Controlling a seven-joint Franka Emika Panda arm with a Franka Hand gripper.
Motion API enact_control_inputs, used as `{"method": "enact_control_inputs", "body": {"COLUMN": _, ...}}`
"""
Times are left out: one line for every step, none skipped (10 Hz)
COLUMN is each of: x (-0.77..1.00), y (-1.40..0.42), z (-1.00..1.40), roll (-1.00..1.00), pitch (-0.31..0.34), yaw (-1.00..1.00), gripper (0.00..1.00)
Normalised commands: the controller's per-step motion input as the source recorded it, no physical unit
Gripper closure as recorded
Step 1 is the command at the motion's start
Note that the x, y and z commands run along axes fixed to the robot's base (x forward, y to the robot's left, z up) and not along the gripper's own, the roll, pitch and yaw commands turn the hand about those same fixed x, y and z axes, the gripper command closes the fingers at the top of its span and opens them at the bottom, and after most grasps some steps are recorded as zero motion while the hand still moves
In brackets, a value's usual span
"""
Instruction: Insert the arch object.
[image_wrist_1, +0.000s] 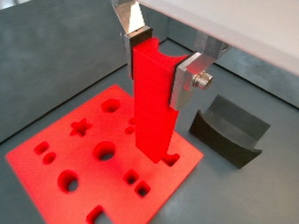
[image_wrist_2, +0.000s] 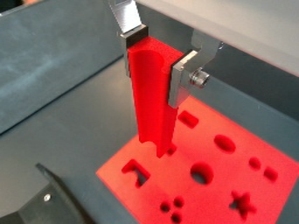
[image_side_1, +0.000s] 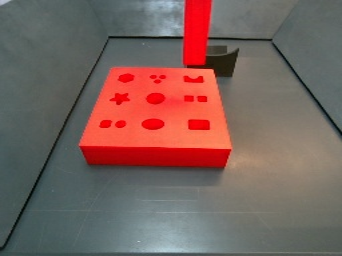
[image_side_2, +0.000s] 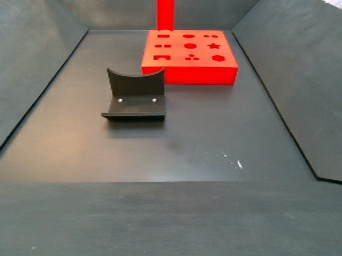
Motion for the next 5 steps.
{"method": "enact_control_inputs", "body": {"x": 0.0, "y": 0.18, "z": -0.12, "roll": 0.0, "pitch": 0.0, "yaw": -0.26, "gripper": 1.0}}
{"method": "enact_control_inputs", "body": {"x": 0.05, "y": 0.0, "z": -0.01, "roll": -0.02, "pitch": 0.0, "yaw": -0.04, "gripper": 1.0}}
{"method": "enact_control_inputs", "body": {"x": 0.09, "y": 0.0, "z": -0.11, "roll": 0.0, "pitch": -0.007, "yaw": 0.0, "gripper": 1.0}}
{"method": "enact_control_inputs", "body": {"x": 0.24, "y": 0.29, "z": -0.28, "roll": 0.09, "pitch": 0.0, "yaw": 0.0, "gripper": 1.0}}
{"method": "enact_control_inputs", "body": {"x": 0.25, "y": 0.43, "z": -0.33, "roll": 0.08, "pitch": 0.0, "yaw": 0.09, "gripper": 1.0}}
